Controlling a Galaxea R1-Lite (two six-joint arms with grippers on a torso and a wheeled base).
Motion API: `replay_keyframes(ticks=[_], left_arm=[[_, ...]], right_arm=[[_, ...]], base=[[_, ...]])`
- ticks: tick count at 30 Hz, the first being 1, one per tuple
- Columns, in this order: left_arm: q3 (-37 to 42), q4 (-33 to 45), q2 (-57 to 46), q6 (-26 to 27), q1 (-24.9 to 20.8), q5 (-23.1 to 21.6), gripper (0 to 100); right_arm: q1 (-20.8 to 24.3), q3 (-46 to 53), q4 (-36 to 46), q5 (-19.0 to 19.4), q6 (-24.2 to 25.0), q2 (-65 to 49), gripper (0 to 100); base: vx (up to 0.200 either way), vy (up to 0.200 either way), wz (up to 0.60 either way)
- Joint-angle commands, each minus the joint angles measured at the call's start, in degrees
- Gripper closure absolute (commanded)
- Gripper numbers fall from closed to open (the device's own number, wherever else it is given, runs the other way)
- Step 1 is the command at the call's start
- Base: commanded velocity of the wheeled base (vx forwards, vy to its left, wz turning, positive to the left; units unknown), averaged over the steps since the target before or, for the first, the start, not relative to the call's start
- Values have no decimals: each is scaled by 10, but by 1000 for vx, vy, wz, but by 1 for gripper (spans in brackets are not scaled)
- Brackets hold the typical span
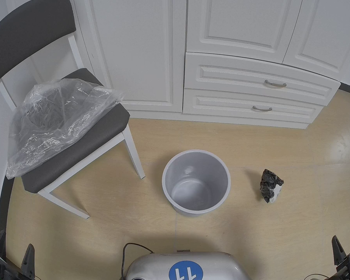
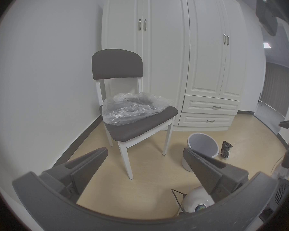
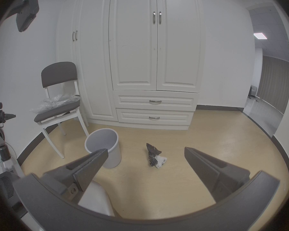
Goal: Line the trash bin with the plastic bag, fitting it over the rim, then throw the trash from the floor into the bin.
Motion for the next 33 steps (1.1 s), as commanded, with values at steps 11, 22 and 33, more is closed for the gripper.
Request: replay_keyframes(ticks=[11,22,33], left_arm=[[10,1,-9,24,0,-6,0],[10,1,-9,25,0,-4,0],[10,0,-9,23,0,-4,0]], right_arm=[[0,10,0,0,0,-9,0],[0,10,0,0,0,-9,0],[0,10,0,1,0,-9,0]], base=[[0,0,0],[0,0,0],[0,0,0]])
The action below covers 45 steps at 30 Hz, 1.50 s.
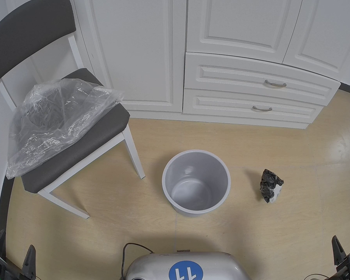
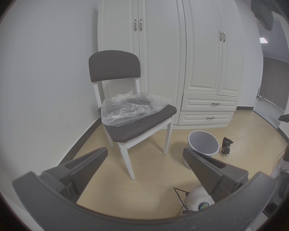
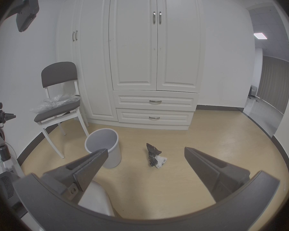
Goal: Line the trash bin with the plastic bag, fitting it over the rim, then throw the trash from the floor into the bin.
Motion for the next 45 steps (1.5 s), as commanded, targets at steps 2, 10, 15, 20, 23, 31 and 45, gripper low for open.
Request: replay_keyframes(ticks=[2,10,15,20,23,31,45], left_arm=[[10,0,-9,-2,0,1,0],[10,0,-9,-15,0,5,0],[10,0,-9,-8,0,3,0],[10,-1,-9,20,1,-18,0],[10,-3,-9,31,0,-24,0],[10,-4,-9,26,1,-24,0],[7,-18,-9,4,1,1,0]], right_arm=[[0,10,0,0,0,-9,0],[0,10,-2,-2,8,-9,0],[0,10,-3,-3,15,-9,0],[-3,10,-4,-1,-10,-9,0],[-2,10,-4,5,-30,-9,0],[-2,10,-6,10,-25,-9,0],[-1,-42,-58,19,17,-9,0]], base=[[0,0,0],[0,0,0],[0,0,0],[0,0,0],[0,0,0],[0,0,0],[0,0,0]])
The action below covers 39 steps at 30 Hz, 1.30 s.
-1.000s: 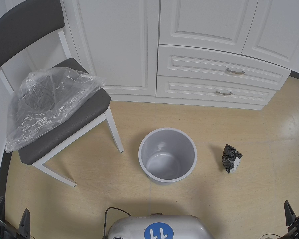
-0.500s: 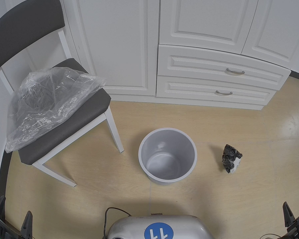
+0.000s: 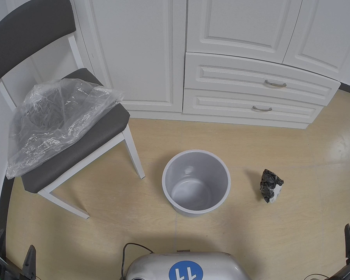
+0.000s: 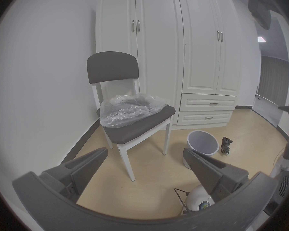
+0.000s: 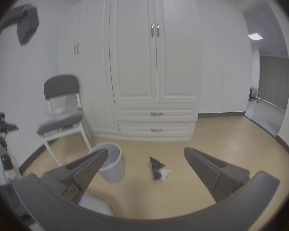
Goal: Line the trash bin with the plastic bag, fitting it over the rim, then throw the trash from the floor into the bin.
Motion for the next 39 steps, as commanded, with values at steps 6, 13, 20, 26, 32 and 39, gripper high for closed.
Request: replay_keyframes(ticks=[6,13,20,26,32,39], left_arm=[[-66,-47,-2,1,-2,0,0],[-131,53,50,40,-5,11,0],[-199,48,196,64,3,24,0],[-214,45,275,94,4,88,0],[-224,36,319,128,5,98,0],[-228,-34,399,174,12,137,0]], right_arm=[[4,-52,76,21,-38,-2,0],[5,-107,93,86,-38,123,0],[7,-138,4,121,-34,276,0],[42,-139,-119,117,-9,382,0],[133,-158,-204,70,38,473,0],[254,-172,-250,-43,96,539,0]], base=[[0,0,0],[0,0,0],[0,0,0],[0,0,0],[0,0,0],[0,0,0]])
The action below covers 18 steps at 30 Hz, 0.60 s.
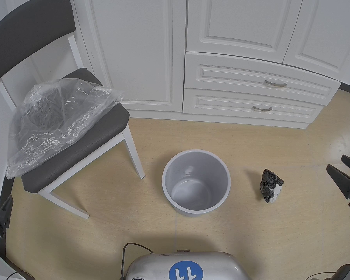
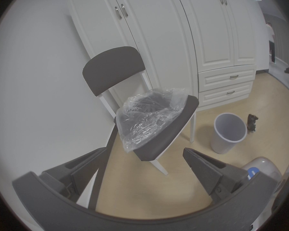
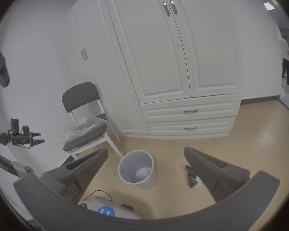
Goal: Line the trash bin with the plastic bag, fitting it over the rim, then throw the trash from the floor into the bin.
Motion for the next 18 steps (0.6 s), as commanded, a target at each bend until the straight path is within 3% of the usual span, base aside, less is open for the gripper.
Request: replay_keyframes(ticks=[1,2,7,12,18], left_arm=[[-5,-47,89,30,4,25,0],[8,-70,111,32,4,33,0],[22,-117,142,42,5,56,0],[17,-122,151,52,25,79,0],[21,-120,177,91,120,74,0]], right_arm=[[88,-13,-34,-58,38,86,0],[127,-14,-53,-86,53,117,0],[167,-9,-110,-147,61,166,0],[171,-6,-133,-152,63,176,0],[171,-6,-133,-152,66,182,0]], base=[[0,0,0],[0,0,0],[0,0,0],[0,0,0],[0,0,0]])
